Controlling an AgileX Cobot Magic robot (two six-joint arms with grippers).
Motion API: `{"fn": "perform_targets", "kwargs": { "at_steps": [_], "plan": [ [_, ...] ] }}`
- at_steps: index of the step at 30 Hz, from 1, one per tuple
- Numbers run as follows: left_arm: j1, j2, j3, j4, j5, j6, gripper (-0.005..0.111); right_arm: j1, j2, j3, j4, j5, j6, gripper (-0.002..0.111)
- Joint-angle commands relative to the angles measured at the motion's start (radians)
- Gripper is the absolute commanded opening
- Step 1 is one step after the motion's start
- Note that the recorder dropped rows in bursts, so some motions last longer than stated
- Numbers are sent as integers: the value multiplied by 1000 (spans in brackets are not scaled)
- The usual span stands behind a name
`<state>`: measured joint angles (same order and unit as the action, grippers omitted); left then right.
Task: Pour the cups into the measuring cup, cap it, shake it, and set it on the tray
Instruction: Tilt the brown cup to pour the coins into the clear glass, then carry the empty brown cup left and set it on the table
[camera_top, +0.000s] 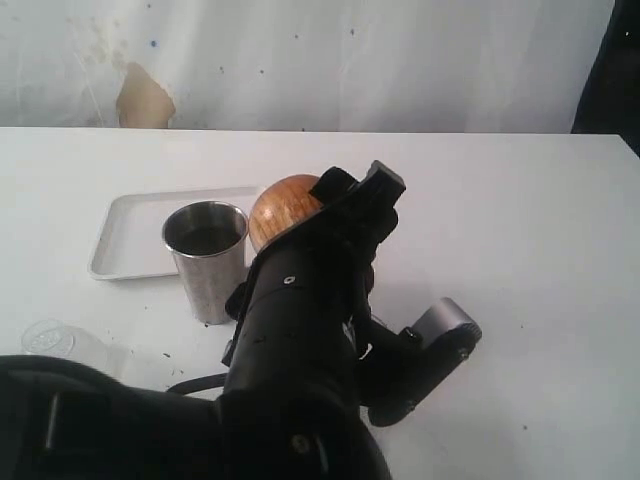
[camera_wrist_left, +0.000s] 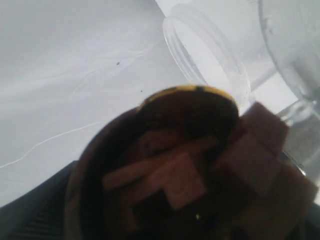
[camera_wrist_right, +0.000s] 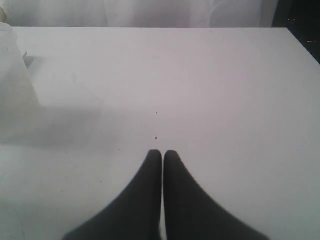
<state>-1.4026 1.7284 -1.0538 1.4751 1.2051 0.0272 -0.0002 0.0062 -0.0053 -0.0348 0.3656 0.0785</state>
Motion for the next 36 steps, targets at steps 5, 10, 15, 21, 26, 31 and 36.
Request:
{"fn": "perform_targets", "kwargs": {
  "at_steps": [5, 10, 15, 21, 26, 31, 36],
  "plan": [
    [-5, -6, -2, 55, 16, 74, 0, 5, -6, 5, -2, -15, 4, 1],
    [-5, -6, -2, 55, 16, 80, 0, 5, -6, 5, -2, -15, 4, 1],
    [-5, -6, -2, 55, 16, 116, 0, 22, -6, 5, -2, -15, 4, 1],
    [-6, -6, -2, 103, 16, 157, 0, 29, -6, 5, -2, -15, 4, 1],
    [-6, -6, -2, 154, 16, 98, 0, 30, -6, 5, -2, -15, 4, 1],
    [-6, -76, -2, 29, 16, -216, 0, 35, -6, 5, -2, -15, 4, 1],
    [-6, -199, -2, -101, 16, -485, 0, 40, -6, 5, -2, -15, 4, 1]
  ]
}}
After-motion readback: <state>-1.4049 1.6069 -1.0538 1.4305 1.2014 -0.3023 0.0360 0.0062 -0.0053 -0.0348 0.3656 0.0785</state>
